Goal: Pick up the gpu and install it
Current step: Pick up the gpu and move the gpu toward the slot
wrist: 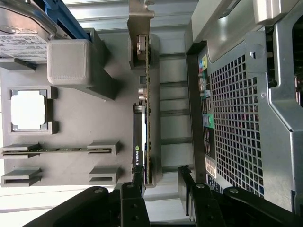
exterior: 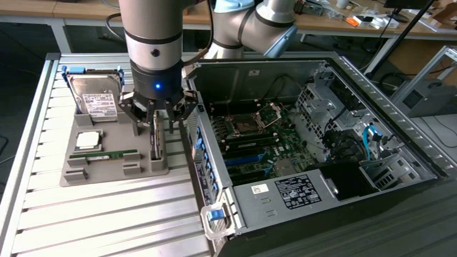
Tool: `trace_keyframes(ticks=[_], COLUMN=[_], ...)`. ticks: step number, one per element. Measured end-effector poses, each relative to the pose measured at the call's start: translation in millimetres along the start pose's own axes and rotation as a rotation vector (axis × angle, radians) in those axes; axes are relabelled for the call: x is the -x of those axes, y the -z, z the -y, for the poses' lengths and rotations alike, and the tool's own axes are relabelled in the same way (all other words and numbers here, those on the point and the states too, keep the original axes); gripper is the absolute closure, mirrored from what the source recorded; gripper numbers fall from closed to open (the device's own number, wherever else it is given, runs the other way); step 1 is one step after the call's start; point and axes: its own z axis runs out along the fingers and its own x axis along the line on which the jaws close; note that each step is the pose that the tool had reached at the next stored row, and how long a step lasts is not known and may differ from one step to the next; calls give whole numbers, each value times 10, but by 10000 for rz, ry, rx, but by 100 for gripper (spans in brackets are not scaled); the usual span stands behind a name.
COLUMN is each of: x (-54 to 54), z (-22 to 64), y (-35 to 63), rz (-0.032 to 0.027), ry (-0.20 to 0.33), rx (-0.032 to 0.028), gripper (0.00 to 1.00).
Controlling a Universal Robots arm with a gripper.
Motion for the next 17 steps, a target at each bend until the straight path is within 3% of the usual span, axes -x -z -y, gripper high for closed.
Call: trace_keyframes(ticks=[17], x=[0], z=[1], y=[-23], rz=[1], ry=[0], rx=[0], gripper=[58])
